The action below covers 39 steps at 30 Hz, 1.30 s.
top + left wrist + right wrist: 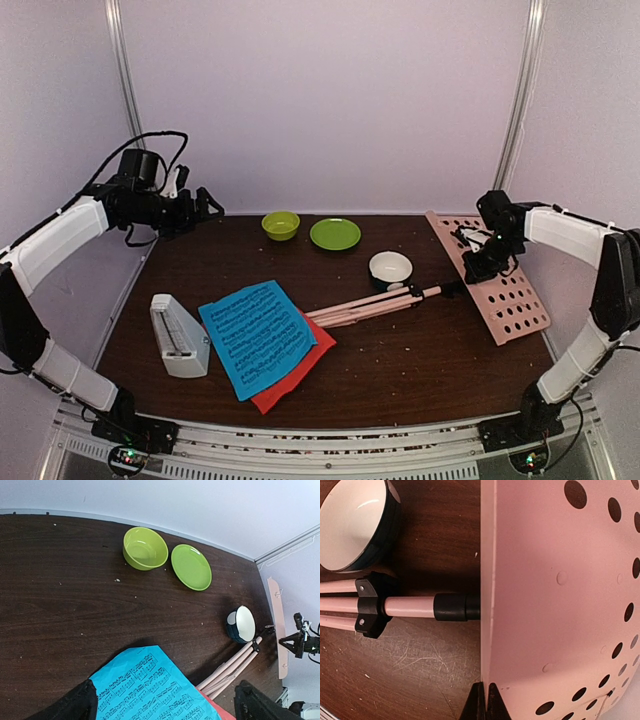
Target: Set up the instrument practice props
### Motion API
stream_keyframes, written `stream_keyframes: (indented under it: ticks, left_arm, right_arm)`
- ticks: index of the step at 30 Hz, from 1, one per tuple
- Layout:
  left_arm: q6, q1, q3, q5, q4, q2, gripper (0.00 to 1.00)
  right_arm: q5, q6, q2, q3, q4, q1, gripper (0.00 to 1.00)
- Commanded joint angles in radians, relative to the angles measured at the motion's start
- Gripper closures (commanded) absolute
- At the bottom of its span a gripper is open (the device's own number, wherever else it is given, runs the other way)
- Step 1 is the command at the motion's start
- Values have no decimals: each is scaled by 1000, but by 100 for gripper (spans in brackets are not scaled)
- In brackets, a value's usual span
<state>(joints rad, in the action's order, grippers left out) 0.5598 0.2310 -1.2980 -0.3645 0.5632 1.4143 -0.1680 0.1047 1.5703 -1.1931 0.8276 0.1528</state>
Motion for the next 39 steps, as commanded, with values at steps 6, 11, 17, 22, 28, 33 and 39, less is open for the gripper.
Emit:
stream_keyframes:
  ticks: [6,11,17,22,28,33,39]
  left_arm:
    - [19,5,2,-31,-89,-7,2]
    - [13,6,2,-25,-89,-9,2]
    - [-13,6,-7,-3,-73,-22,2]
    - [-26,7,-9,6,-67,-31,2]
    - [-43,6,-8,-9,-67,-39,2]
    - [-69,11,4,3,-74,-69,2]
    - [-169,88,35,118,-92,-135,2]
  right_arm:
    - [183,69,-213,-55,-6,23,100]
    - [298,105,-280,-73,9,102,100]
    - [509,143,-345,-134,26,215,100]
    - [604,147,-398,-207,25,267,100]
    - [693,190,-442,-238,-2,351,100]
    - [790,252,-474,-248,-80,440,100]
    - [866,319,-467,-345,-118,538,100]
